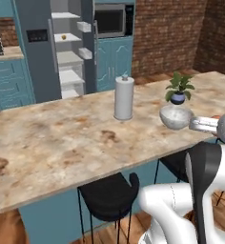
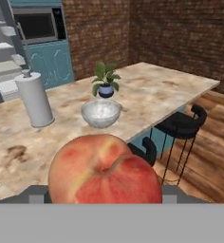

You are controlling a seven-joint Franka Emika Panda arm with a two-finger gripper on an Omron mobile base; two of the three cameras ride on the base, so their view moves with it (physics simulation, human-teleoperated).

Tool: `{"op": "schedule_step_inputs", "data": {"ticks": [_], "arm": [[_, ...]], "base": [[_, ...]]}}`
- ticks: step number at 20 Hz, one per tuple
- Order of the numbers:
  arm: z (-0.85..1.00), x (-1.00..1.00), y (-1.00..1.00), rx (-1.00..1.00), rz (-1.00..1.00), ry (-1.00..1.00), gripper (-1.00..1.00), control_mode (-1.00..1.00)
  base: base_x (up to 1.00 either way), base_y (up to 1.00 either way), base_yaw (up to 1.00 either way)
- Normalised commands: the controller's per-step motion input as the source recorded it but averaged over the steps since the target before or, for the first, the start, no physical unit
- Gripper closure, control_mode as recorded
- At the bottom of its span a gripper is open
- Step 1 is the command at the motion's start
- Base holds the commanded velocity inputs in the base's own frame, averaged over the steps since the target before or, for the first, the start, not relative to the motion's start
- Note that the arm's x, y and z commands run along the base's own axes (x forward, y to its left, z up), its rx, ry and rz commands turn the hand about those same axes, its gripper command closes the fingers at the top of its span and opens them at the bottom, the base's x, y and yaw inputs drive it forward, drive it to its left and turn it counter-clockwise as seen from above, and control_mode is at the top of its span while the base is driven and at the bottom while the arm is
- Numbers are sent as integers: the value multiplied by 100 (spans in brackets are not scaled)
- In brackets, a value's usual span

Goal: Retrieve the peach and apple from the fridge and place them into the bowl on the dining table.

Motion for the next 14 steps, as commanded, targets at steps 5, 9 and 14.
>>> {"op": "schedule_step_inputs", "data": {"ticks": [5,9,14], "arm": [[0,0,0,0,0,0,100,100],[0,0,0,0,0,0,100,100],[0,0,0,0,0,0,100,100]], "base": [[14,-100,36],[0,-100,31],[17,-85,23]]}}
